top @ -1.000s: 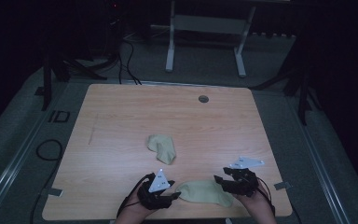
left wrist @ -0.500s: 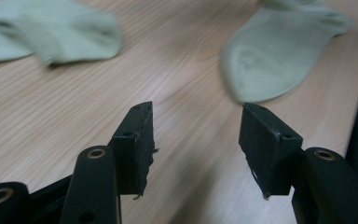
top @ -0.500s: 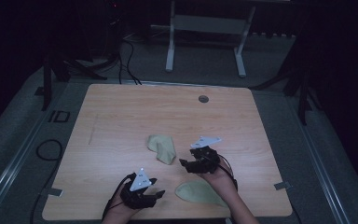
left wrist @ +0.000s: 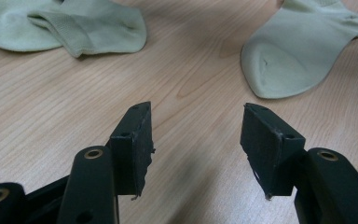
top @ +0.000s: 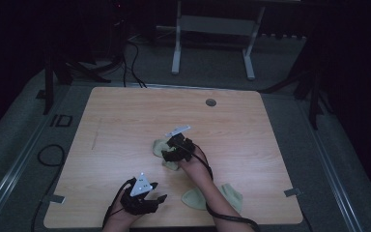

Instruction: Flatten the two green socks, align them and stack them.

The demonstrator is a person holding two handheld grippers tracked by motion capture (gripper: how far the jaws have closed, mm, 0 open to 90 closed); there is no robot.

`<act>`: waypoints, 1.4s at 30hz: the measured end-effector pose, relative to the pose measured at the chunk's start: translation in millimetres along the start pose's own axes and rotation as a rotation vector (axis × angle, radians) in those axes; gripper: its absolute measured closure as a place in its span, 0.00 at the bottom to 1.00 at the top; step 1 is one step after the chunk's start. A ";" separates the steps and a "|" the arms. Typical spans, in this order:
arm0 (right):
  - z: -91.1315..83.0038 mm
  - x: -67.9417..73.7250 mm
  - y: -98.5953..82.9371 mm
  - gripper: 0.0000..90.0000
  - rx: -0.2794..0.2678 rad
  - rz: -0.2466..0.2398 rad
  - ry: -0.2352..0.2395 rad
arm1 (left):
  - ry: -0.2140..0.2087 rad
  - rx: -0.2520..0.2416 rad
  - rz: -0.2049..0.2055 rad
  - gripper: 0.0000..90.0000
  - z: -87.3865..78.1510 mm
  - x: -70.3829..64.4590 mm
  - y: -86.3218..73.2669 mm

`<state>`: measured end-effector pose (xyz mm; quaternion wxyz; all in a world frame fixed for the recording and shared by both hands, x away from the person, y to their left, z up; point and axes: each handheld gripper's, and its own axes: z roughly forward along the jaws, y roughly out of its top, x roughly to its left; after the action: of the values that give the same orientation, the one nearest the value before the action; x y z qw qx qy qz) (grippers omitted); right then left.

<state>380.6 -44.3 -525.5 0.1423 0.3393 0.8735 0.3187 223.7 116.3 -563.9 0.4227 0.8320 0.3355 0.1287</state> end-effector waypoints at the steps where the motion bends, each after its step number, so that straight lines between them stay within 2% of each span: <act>1: 0.0 0.0 0.0 0.44 0.000 0.000 0.000 | 0.000 0.000 0.000 0.48 0.0 0.0 0.0; 5: 22.9 1.8 3.7 0.45 0.051 -0.019 -0.034 | 0.004 0.002 -0.002 0.46 0.6 1.5 -1.7; 6: 31.4 2.7 3.7 0.51 0.079 -0.030 -0.050 | 0.014 0.002 -0.004 0.44 0.7 2.1 -2.2; 8: 34.7 3.5 3.1 0.54 0.087 -0.040 -0.053 | 0.013 -0.005 -0.023 0.44 -0.6 4.7 -3.0; 10: 37.0 3.4 2.8 0.65 0.083 -0.030 -0.039 | 0.021 -0.012 -0.032 0.44 -2.3 6.2 -3.0; 12: 36.5 4.8 2.5 0.84 0.080 -0.039 -0.051 | 0.018 -0.021 -0.040 0.44 -3.7 7.0 -2.6; 13: 36.3 4.8 3.0 0.89 0.084 -0.044 -0.052 | 0.021 -0.020 -0.035 0.44 -4.1 6.8 -2.4; 15: 33.9 3.3 4.9 0.91 0.095 -0.042 -0.041 | 0.019 -0.022 -0.033 0.44 -4.5 6.8 -2.3; 17: 26.7 3.0 5.8 0.92 0.092 -0.071 -0.047 | 0.020 -0.021 -0.033 0.44 -4.5 6.9 -2.5; 19: 20.9 1.9 6.0 0.92 0.082 -0.070 -0.044 | 0.021 -0.015 -0.034 0.44 -3.8 6.9 -2.8; 21: -11.3 -8.8 6.1 0.92 0.043 -0.101 -0.044 | 0.018 -0.014 -0.036 0.44 -2.6 6.3 -2.7; 22: -11.3 -8.8 6.1 0.92 0.043 -0.101 -0.044 | 0.019 -0.012 -0.034 0.44 -2.0 5.8 -2.5; 23: -28.0 -14.5 4.9 0.92 0.033 -0.120 -0.055 | 0.019 -0.010 -0.033 0.44 -1.6 5.4 -2.2; 24: -28.0 -14.5 4.9 0.92 0.033 -0.120 -0.055 | 0.018 -0.009 -0.033 0.44 -1.2 5.0 -2.0; 26: -44.4 -21.6 1.9 0.92 0.018 -0.130 -0.048 | 0.016 -0.010 -0.035 0.44 0.0 3.6 -1.3; 30: -69.0 -36.6 -11.7 0.93 0.015 -0.127 -0.054 | 0.011 -0.007 -0.031 0.44 2.8 0.8 0.4; 32: -79.8 -43.3 -27.9 0.93 0.024 -0.120 -0.074 | 0.006 -0.005 -0.030 0.44 5.1 -1.2 1.1; 36: -84.5 -45.5 -40.0 0.93 0.030 -0.119 -0.075 | -0.003 -0.002 -0.029 0.44 8.3 -3.6 2.9; 38: -86.1 -48.0 -57.8 0.93 0.054 -0.114 -0.074 | -0.027 -0.005 -0.030 0.47 11.6 -5.1 7.3; 39: -85.5 -48.8 -63.2 0.93 0.063 -0.114 -0.077 | -0.047 -0.008 -0.018 0.51 12.8 -6.3 9.8; 42: -81.5 -50.6 -76.8 0.93 0.086 -0.094 -0.070 | -0.051 0.007 0.040 0.59 19.2 -13.3 20.6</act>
<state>341.0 -159.9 -512.4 0.1729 0.3144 0.8959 0.2619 232.7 86.9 -558.5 0.4256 0.8430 0.3083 0.1148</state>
